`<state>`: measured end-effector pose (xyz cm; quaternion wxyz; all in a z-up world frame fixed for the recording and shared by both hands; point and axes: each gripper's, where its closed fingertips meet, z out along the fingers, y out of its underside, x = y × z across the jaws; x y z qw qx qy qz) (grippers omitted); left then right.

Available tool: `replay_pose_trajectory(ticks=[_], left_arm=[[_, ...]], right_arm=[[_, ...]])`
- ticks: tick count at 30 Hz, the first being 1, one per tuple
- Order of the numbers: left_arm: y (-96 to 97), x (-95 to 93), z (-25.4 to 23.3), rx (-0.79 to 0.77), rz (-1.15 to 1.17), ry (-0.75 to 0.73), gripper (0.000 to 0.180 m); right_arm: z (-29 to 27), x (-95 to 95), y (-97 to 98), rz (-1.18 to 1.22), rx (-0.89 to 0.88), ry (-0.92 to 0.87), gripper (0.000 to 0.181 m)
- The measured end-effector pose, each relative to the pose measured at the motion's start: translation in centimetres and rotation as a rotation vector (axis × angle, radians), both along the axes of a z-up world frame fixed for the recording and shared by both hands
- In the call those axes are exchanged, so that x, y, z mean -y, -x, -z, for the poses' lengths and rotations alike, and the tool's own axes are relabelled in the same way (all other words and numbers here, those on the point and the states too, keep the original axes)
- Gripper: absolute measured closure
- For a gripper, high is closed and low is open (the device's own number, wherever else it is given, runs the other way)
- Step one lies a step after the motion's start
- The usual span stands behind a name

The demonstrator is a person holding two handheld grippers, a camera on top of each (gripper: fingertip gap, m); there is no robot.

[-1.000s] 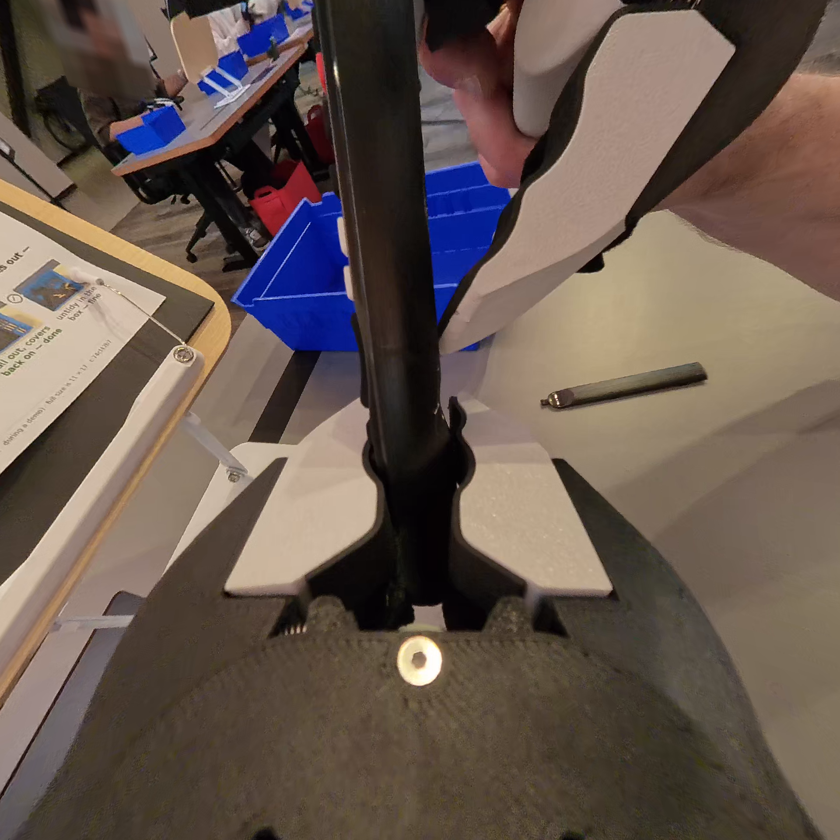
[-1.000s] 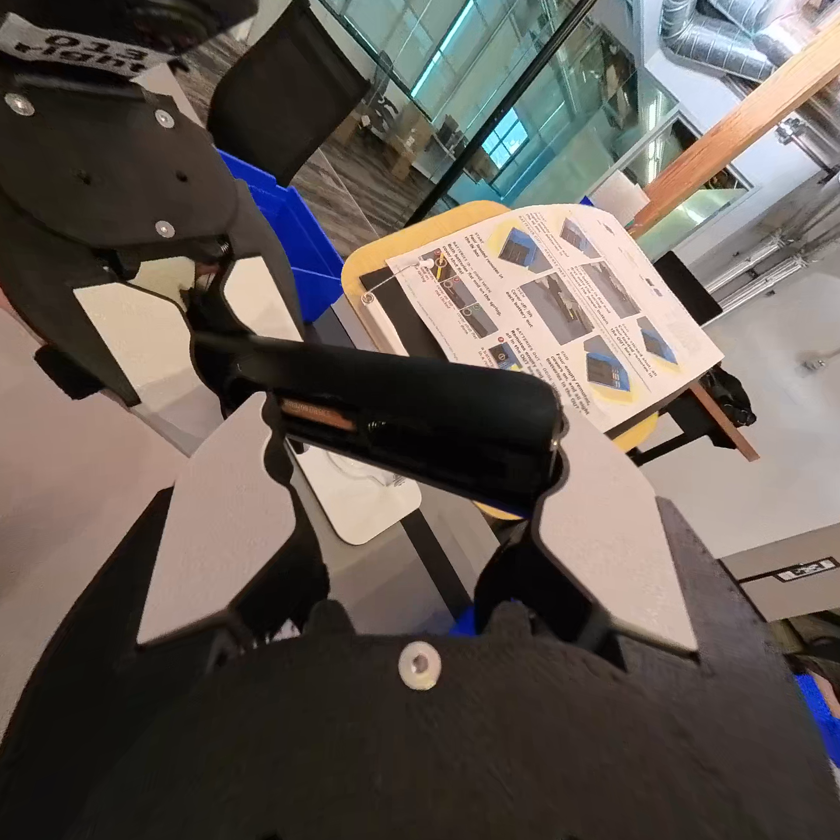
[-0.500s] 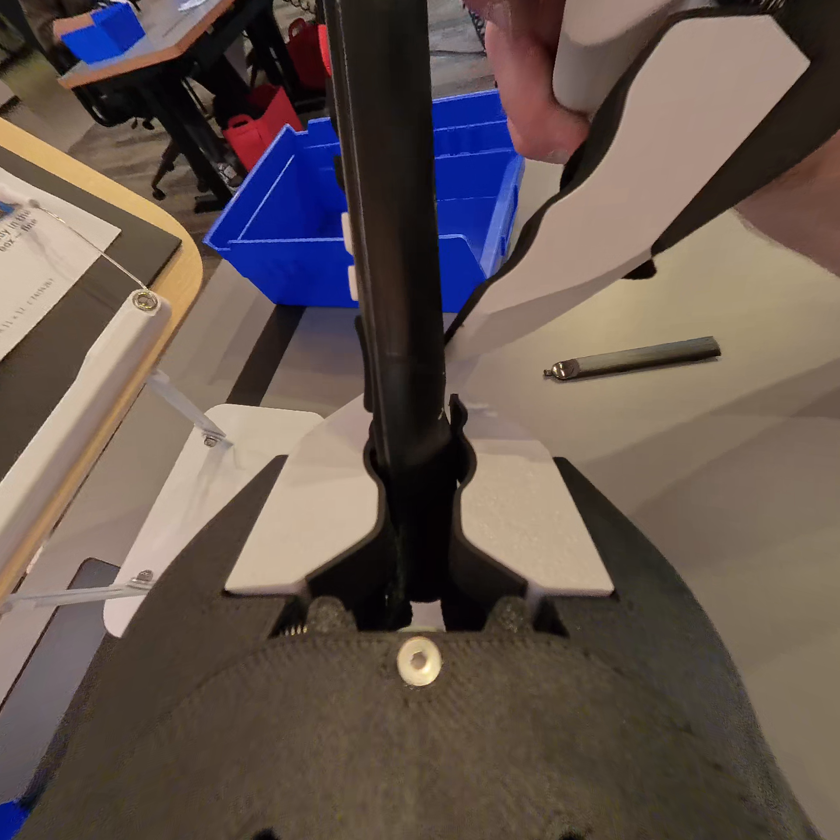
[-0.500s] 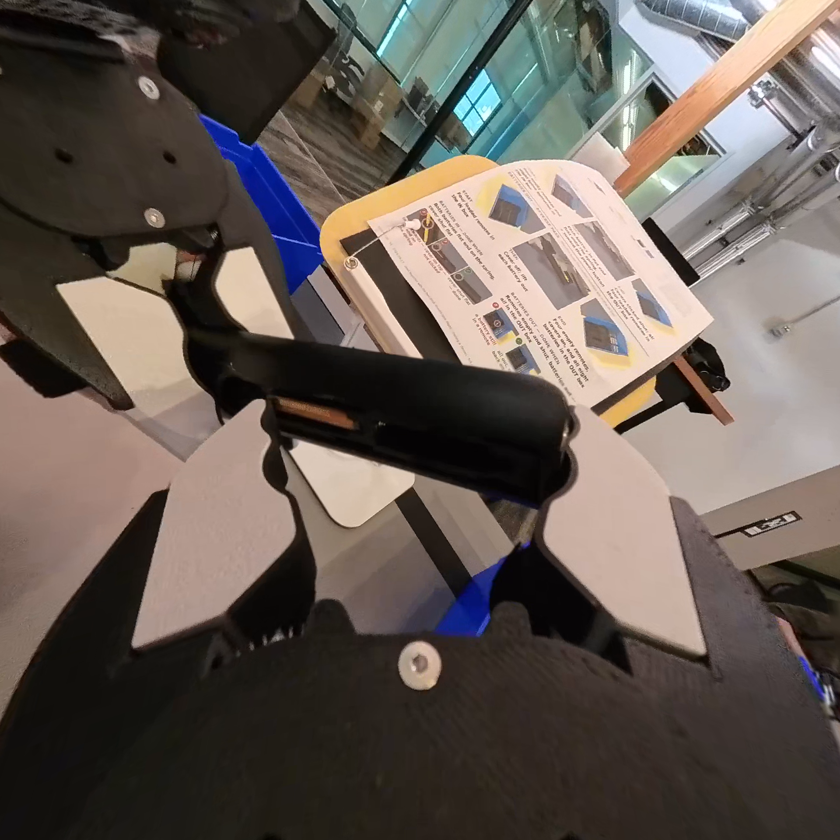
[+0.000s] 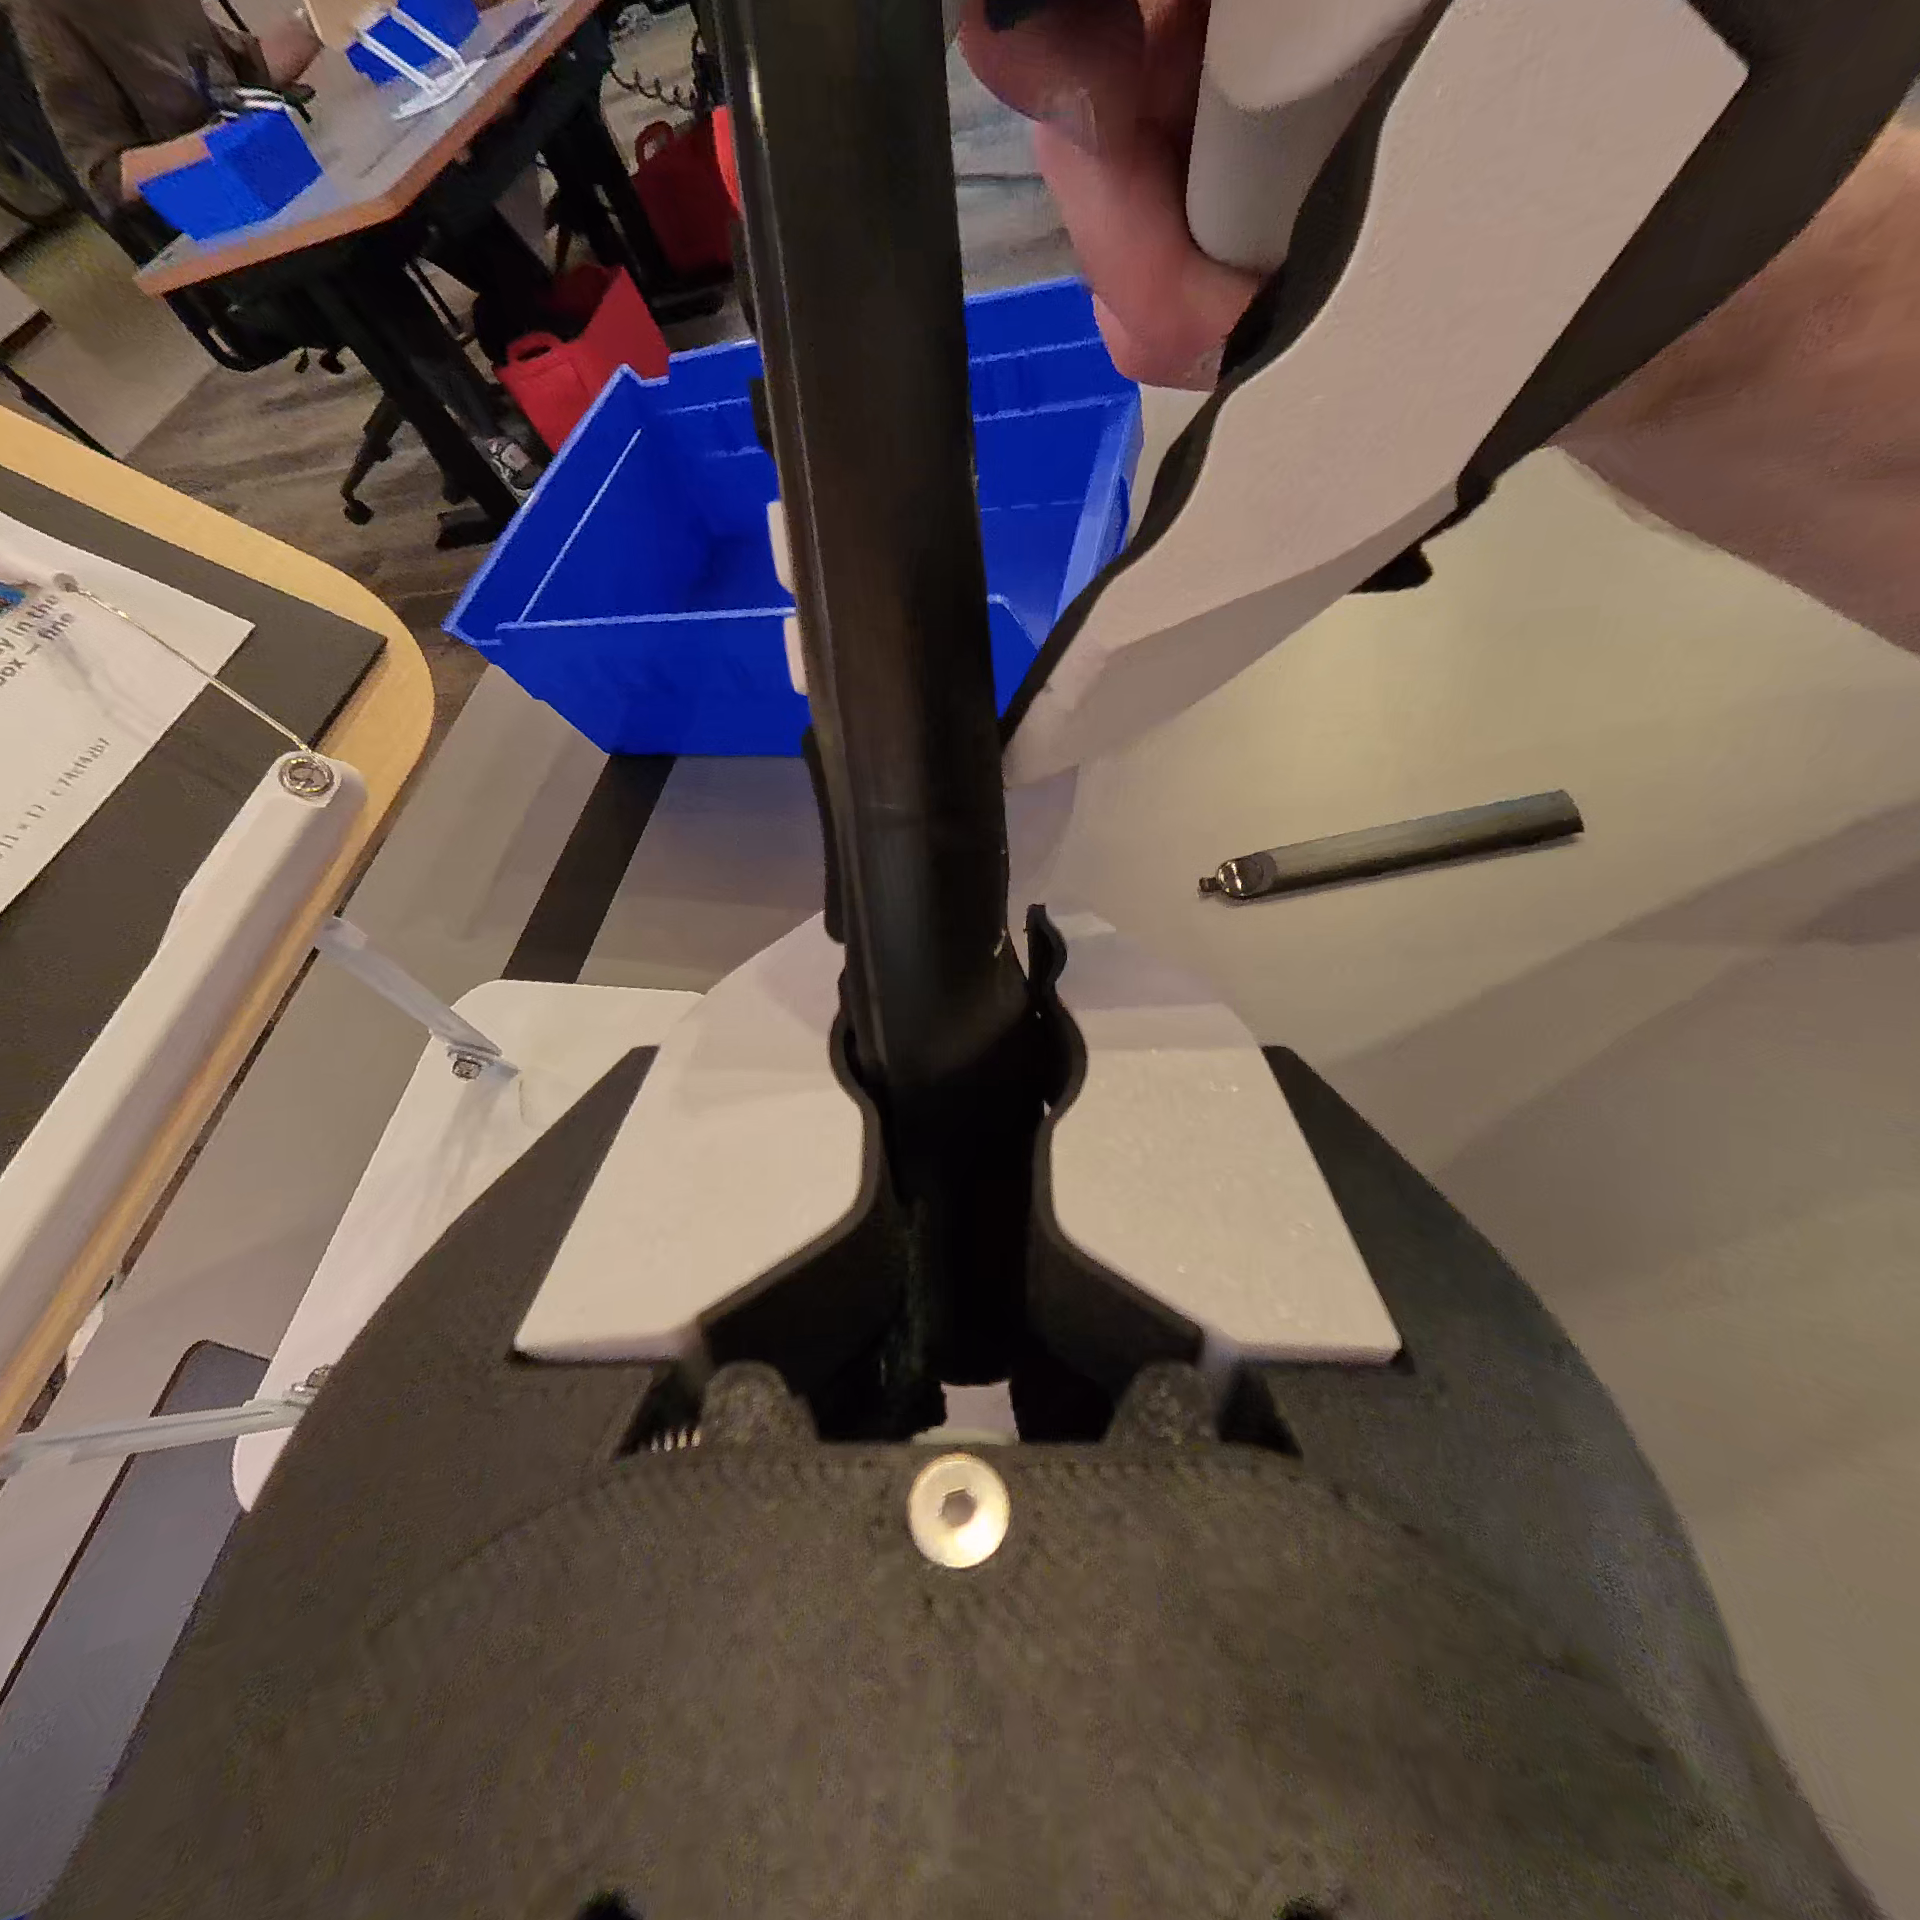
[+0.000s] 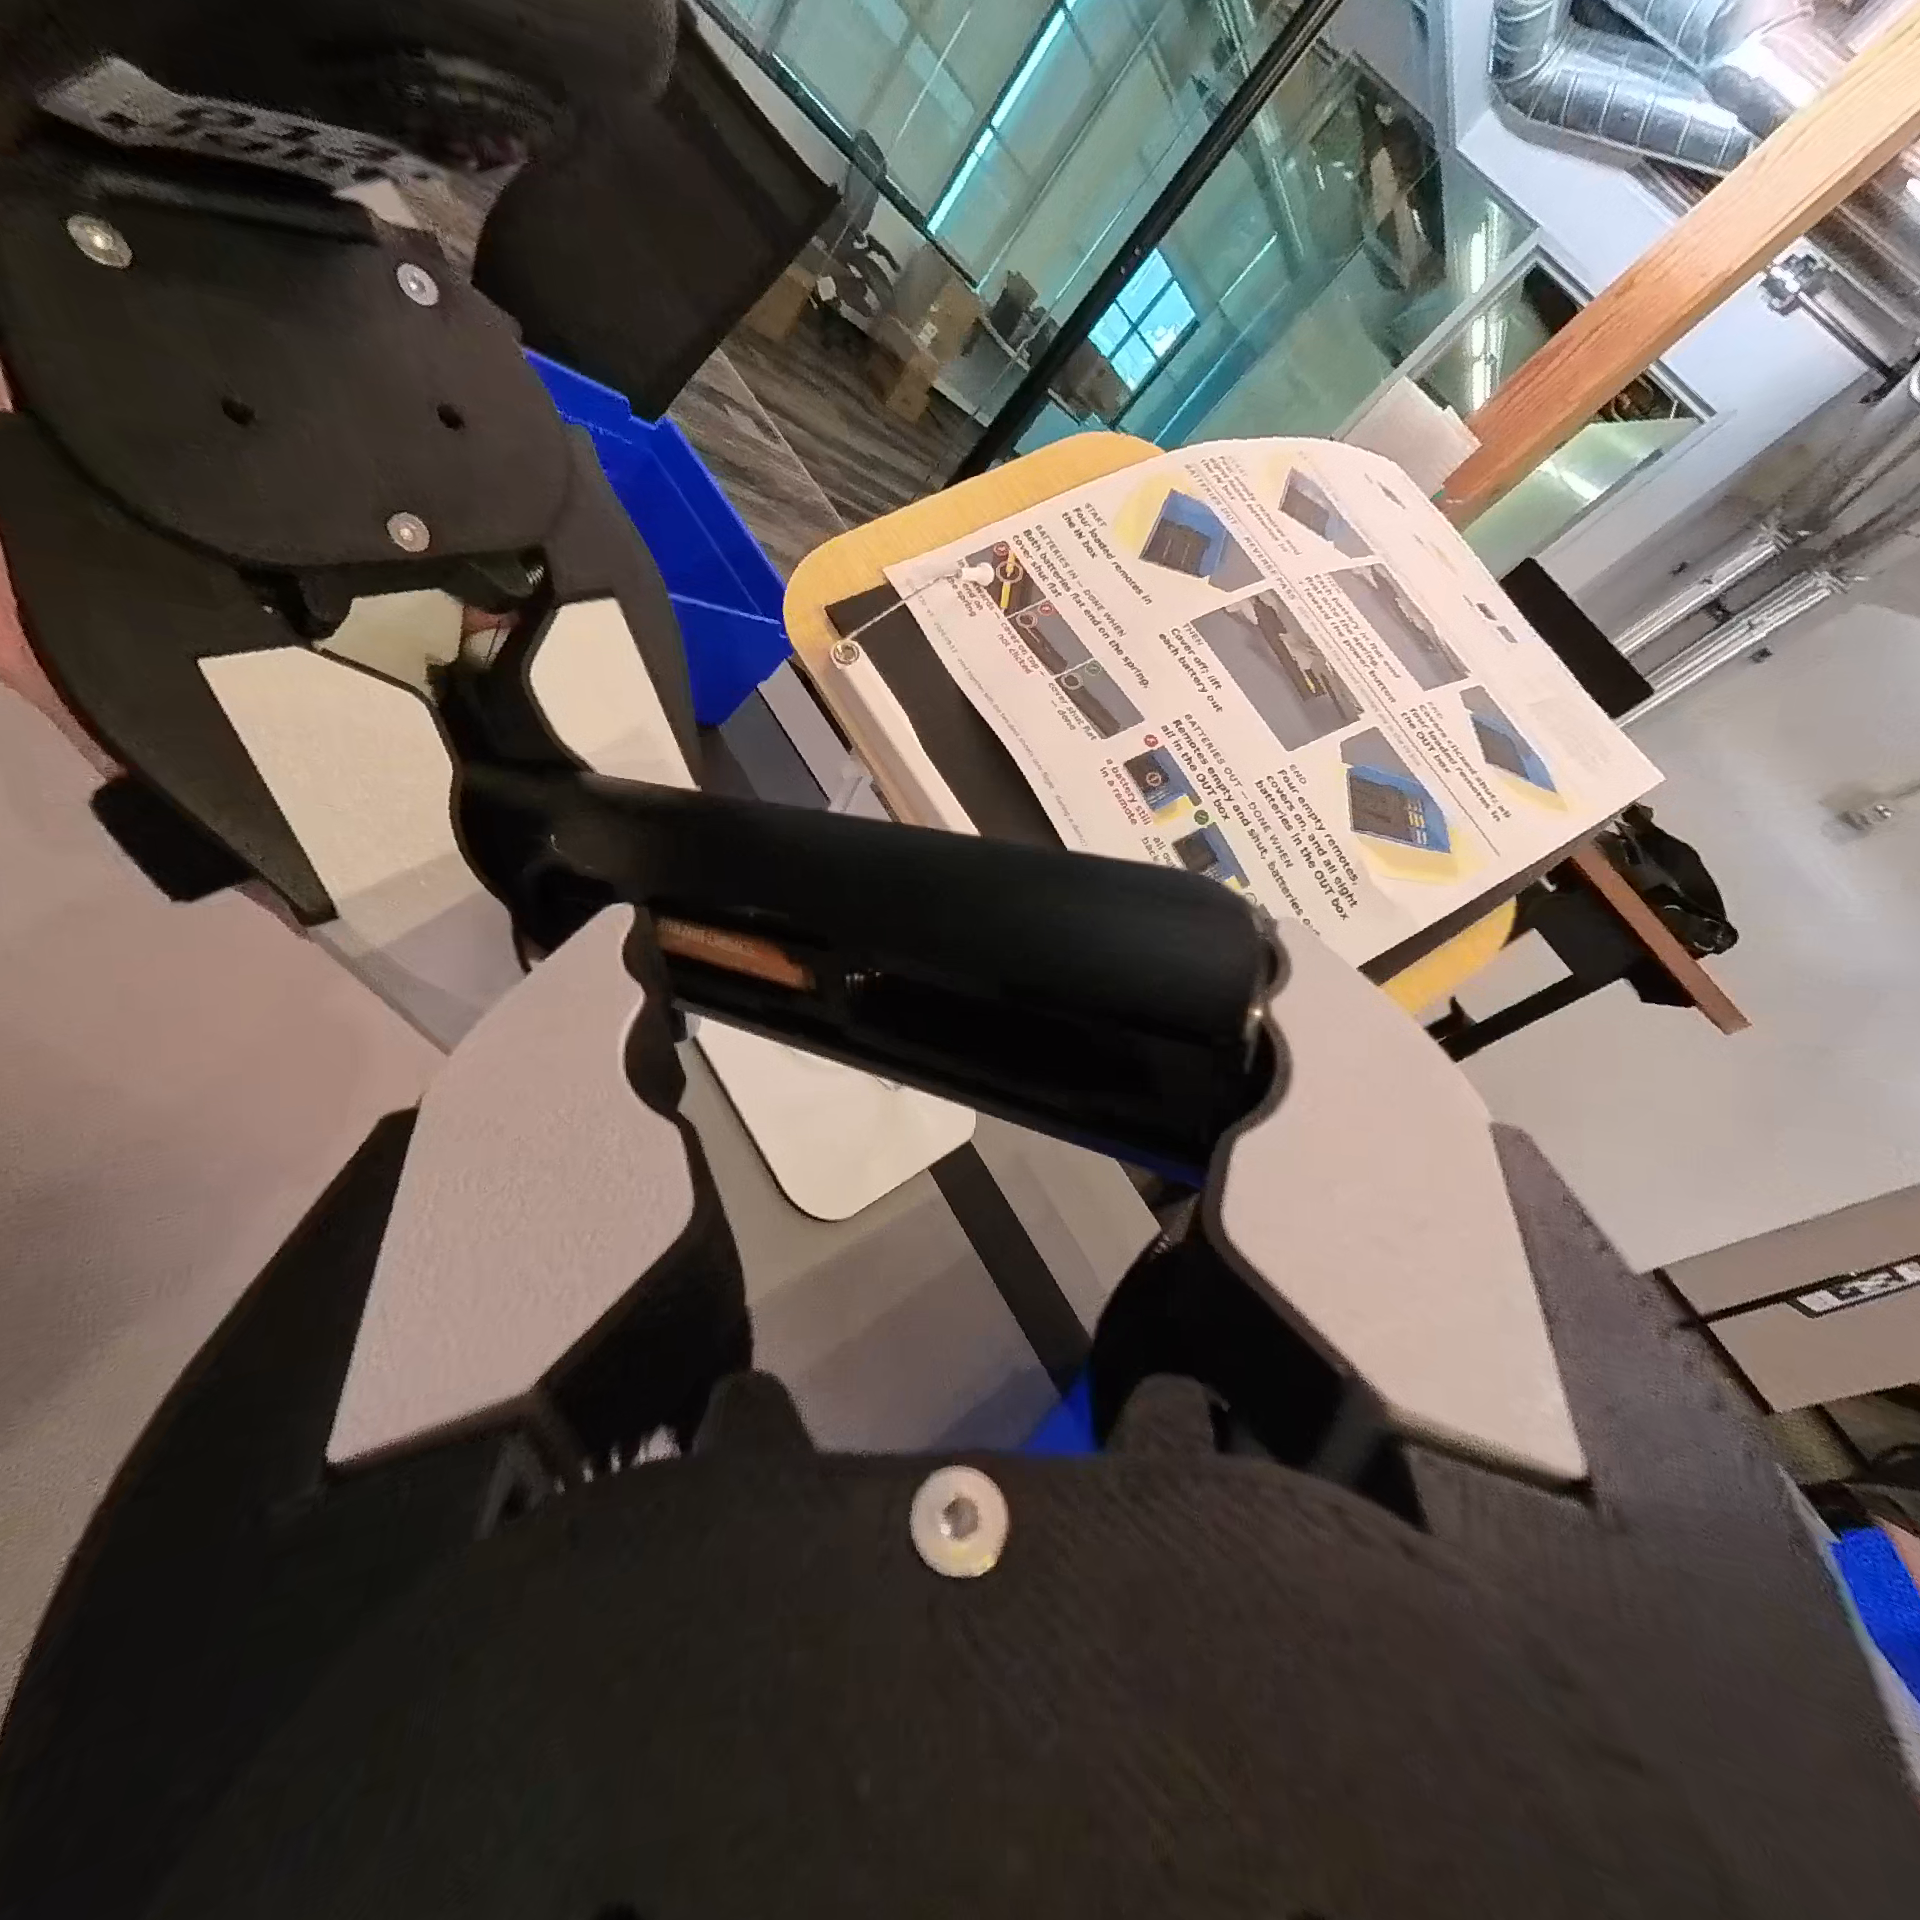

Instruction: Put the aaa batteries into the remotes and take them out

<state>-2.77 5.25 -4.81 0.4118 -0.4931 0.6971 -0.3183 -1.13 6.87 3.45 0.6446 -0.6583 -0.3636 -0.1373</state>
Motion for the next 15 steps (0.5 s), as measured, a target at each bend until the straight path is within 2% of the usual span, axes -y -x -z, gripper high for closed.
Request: replay_pose_trajectory(ticks=[3, 15], left_arm=[[-0.2, 0.2, 0.2, 0.011, -0.004, 0.052, 0.156], [-0.4, -0.9, 0.9, -0.008, -0.049, -0.024, 0.156]], right_arm=[[0.3, -0.4, 0.1, 0.022, 0.015, 0.006, 0.066], [1.1, -0.8, -0.6, 0.053, 0.005, -0.015, 0.068]])
